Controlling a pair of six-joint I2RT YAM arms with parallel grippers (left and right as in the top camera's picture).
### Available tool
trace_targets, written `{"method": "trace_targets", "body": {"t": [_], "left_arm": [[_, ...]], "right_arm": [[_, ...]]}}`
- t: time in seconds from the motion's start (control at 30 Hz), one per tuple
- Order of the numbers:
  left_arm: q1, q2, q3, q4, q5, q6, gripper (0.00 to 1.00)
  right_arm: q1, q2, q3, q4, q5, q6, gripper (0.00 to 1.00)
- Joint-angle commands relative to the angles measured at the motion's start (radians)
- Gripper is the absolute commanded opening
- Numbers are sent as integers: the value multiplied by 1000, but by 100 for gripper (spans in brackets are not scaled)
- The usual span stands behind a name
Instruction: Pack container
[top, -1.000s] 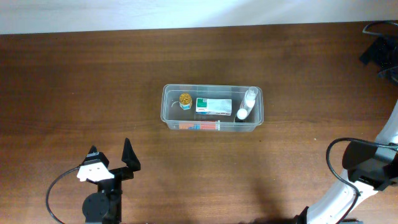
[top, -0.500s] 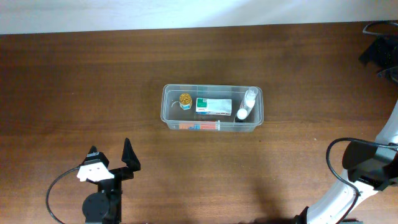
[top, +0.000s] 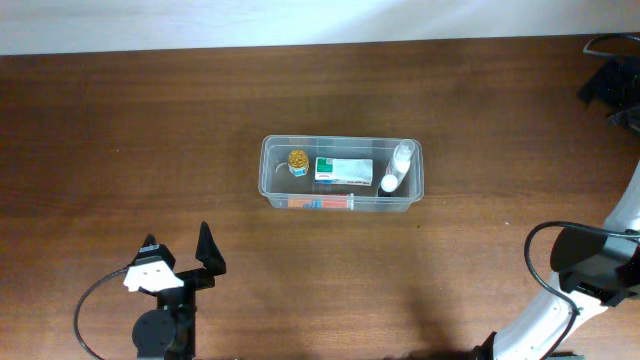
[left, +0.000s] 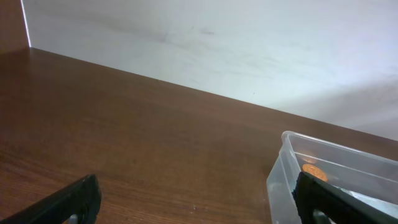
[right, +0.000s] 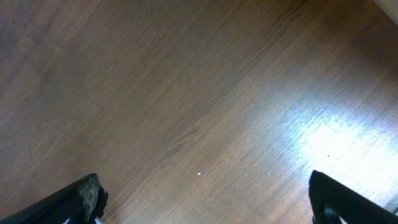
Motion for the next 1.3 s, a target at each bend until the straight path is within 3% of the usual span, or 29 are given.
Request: {"method": "trace_targets", "body": {"t": [0.0, 0.23, 0.43, 0.57, 0.67, 0.73, 1.03, 1.27], "left_arm": [[6, -11, -8, 0, 11, 19, 99], [6, -11, -8, 0, 11, 20, 99], [6, -11, -8, 0, 11, 19, 99], [6, -11, -8, 0, 11, 20, 99], [6, -11, -8, 0, 11, 20, 99], [6, -11, -8, 0, 11, 20, 99], [6, -11, -8, 0, 11, 19, 99], [6, -11, -8, 0, 11, 19, 99]], "right_arm": [[-1, -22, 13, -5, 16, -6, 98], [37, -171, 13, -5, 16, -6, 98], [185, -397, -97, 40, 92, -31, 98], [317, -637, -391, 203, 183, -32, 98], [339, -788, -621, 374, 171, -32, 98], [338, -904, -804, 509, 132, -51, 98], [339, -1337, -1459, 1074, -203, -390, 98], [339, -1640, -1859, 1371, -283, -403, 98]]}}
